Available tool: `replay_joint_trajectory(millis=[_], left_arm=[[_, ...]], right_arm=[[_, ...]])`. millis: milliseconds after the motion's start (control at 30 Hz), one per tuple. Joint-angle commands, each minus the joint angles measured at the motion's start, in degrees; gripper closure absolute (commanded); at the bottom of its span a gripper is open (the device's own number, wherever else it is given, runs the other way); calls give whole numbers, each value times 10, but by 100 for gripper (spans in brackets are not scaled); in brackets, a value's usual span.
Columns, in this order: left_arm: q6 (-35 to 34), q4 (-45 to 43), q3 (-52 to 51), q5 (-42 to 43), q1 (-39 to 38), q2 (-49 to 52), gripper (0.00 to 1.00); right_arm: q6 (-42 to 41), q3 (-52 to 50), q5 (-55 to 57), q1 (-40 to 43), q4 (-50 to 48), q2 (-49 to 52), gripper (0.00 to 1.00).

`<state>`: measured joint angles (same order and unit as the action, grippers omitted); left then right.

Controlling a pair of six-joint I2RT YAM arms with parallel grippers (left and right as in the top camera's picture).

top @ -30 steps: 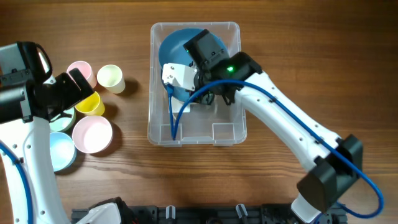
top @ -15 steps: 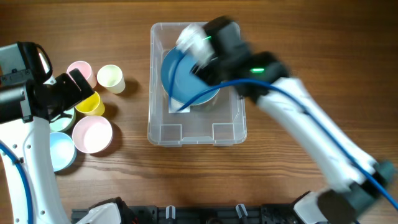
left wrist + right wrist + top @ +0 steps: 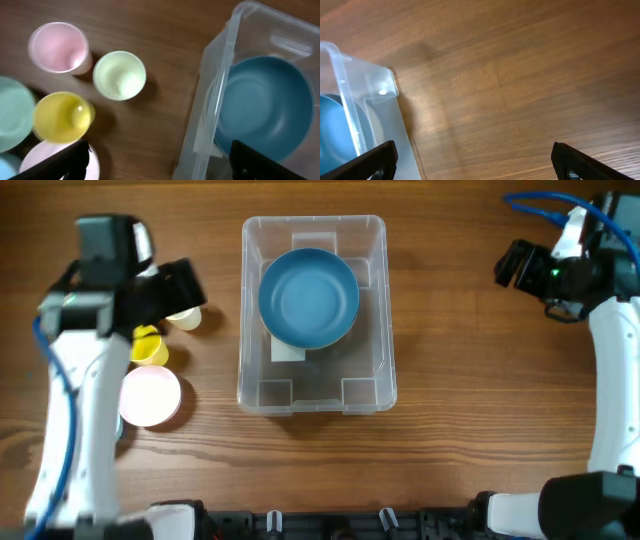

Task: Pack container
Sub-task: 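Withdraw the right gripper to the right side, then grasp the cream cup rim with the left gripper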

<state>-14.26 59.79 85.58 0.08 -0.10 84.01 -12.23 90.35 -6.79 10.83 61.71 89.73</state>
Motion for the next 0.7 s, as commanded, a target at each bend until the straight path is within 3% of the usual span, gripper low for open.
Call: replay_joint_trajectory(millis=[0, 233, 333, 400, 433, 500, 567, 667], left_arm=[[8, -17, 32, -33, -13, 110, 6], [43, -76, 47, -62, 9, 270, 5], [49, -81, 47, -62, 10, 315, 9], [49, -82, 47, -62, 7, 328, 18], [49, -82, 47, -62, 7, 330, 28], [49, -89, 47, -61, 7, 330, 57], [48, -90, 47, -57, 7, 330, 72], [49, -90, 47, -46, 3, 330, 80]], right_arm=[[-12, -38, -21, 0, -7, 24, 0], [1, -48, -21, 0, -16, 28, 0], [0, -48, -21, 0, -17, 28, 0], [1, -48, -21, 0, -17, 28, 0], [1, -48, -21, 0, -17, 28, 1], [1, -48, -21, 0, -17, 28, 1], [1, -48, -21, 0, -16, 28, 1], [1, -48, -21, 0, -17, 28, 1]])
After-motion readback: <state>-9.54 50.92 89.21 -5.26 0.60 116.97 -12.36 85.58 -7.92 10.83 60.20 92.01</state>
